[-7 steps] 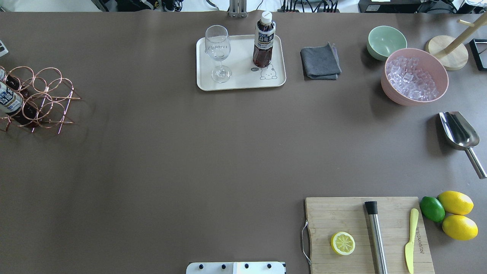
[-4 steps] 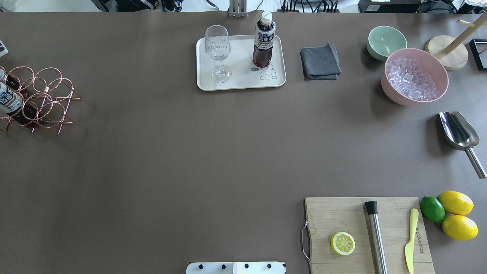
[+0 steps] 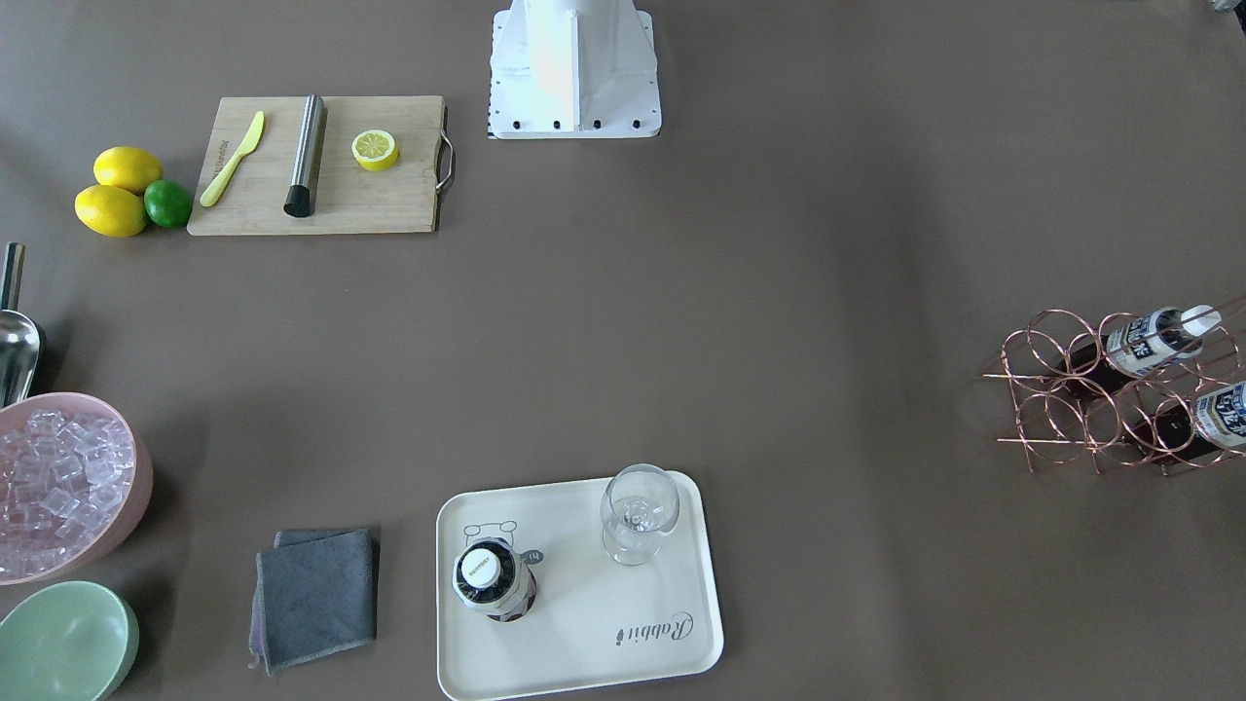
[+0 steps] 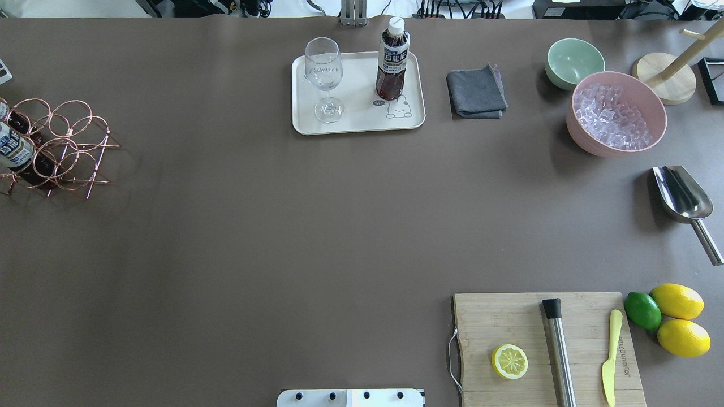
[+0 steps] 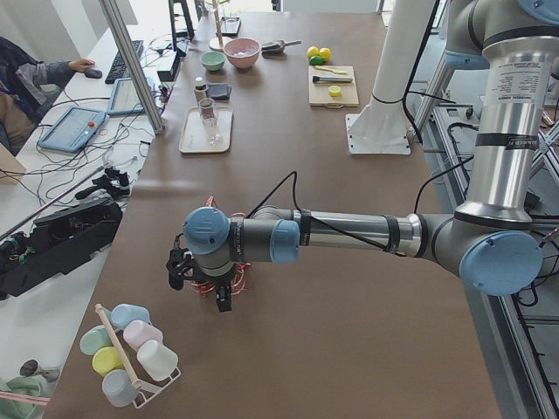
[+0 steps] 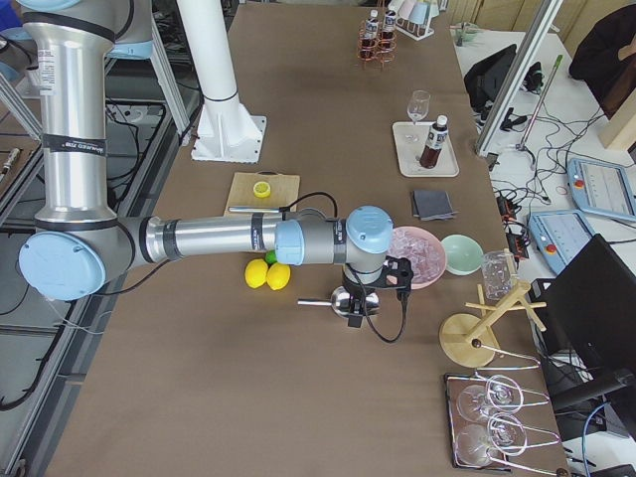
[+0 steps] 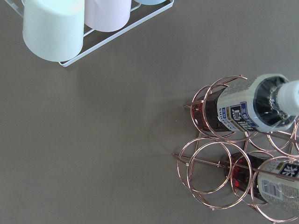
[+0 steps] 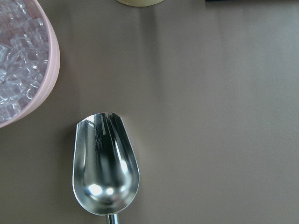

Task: Take tea from basket to plate

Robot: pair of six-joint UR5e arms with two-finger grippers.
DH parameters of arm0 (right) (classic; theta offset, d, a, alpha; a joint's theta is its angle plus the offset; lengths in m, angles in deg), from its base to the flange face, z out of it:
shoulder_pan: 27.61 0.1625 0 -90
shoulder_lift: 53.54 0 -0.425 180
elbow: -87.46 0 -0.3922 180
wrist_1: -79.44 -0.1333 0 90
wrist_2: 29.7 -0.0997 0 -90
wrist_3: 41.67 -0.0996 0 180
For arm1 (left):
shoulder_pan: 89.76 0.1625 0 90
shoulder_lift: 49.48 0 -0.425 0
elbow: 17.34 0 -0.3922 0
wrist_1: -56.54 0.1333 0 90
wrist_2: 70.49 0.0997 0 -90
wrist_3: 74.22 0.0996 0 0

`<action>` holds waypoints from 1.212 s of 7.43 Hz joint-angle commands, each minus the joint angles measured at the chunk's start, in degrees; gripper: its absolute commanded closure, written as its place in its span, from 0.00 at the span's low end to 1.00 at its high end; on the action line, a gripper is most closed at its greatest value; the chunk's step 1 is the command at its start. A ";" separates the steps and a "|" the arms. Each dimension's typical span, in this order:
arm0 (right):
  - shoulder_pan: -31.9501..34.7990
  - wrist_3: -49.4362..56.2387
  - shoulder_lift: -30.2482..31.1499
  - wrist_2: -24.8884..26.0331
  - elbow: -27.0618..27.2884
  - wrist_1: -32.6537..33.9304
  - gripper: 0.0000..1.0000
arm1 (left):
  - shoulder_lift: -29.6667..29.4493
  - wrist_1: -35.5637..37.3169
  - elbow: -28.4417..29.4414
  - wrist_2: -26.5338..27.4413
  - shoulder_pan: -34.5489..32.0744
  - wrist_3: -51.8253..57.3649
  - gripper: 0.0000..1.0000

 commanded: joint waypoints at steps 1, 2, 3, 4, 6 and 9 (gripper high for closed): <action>-0.03 0.00 -0.09 0.00 -0.01 0.00 0.00 | 0.23 0.12 0.50 1.58 0.16 -0.10 0.02; -0.03 0.00 -0.18 0.00 -0.09 0.00 0.00 | 0.23 0.12 0.42 1.85 0.25 -0.01 0.02; -0.20 -0.09 -0.35 0.09 -0.18 0.00 0.00 | 0.23 0.03 0.41 1.85 0.25 -0.01 0.02; -0.29 -0.09 -0.36 0.18 -0.18 0.00 0.00 | 0.23 0.03 0.41 1.85 0.25 -0.01 0.02; -0.38 -0.09 -0.36 0.70 -0.27 0.00 0.00 | 0.15 0.03 0.15 1.94 0.43 -0.27 0.02; -0.55 -0.09 -0.36 1.14 -0.18 0.00 0.00 | 0.06 -0.14 -0.02 4.66 1.82 -0.10 0.02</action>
